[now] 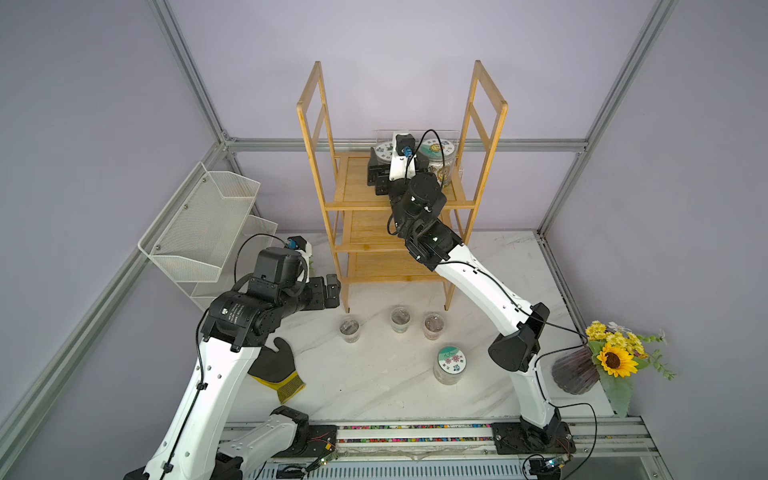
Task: Place the seed container on the shelf
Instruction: Place the seed jar on the shelf.
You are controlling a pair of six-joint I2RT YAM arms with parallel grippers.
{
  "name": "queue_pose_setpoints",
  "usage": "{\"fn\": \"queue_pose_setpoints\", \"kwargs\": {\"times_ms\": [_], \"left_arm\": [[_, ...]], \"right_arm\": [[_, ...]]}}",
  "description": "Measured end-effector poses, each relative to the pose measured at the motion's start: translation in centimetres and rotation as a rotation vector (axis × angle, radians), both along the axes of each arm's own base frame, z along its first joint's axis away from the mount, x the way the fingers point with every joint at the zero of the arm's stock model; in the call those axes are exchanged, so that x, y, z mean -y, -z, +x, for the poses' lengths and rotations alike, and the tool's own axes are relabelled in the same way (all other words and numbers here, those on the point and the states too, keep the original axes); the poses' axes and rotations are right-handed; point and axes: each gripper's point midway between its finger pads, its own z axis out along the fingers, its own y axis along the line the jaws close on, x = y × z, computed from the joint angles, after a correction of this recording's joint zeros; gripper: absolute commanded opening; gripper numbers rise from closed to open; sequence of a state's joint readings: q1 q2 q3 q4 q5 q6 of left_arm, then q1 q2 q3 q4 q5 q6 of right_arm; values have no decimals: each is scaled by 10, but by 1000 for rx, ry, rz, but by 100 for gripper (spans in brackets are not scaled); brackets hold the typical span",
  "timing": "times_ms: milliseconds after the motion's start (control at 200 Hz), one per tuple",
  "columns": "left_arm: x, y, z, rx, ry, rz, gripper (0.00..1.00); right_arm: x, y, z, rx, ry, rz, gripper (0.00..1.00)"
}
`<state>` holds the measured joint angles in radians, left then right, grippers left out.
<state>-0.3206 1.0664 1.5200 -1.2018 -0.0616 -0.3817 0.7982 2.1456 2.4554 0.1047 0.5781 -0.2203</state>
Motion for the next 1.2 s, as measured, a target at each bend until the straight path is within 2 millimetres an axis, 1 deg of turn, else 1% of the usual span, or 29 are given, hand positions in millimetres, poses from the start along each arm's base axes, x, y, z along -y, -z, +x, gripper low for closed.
{"fn": "queue_pose_setpoints", "kwargs": {"times_ms": [185,245,315,425,765,1000,1200], "left_arm": [[0,0,0,0,-1,1,100],[0,0,0,0,-1,1,100],[0,0,0,0,-1,1,100],[0,0,0,0,-2,1,100],[0,0,0,0,-2,1,100],[0,0,0,-1,-2,1,100],[-1,-1,-1,4,-1,-1,100]], "right_arm": [[1,0,0,-1,5,-1,84],[1,0,0,-2,8,-1,89],[2,1,1,-2,10,-2,91],[2,1,1,-3,11,-4,97],[1,2,-1,-11,8,-13,97],[2,4,-11,-29,-4,-31,97],[4,-1,-24,-26,-15,-27,97]]}}
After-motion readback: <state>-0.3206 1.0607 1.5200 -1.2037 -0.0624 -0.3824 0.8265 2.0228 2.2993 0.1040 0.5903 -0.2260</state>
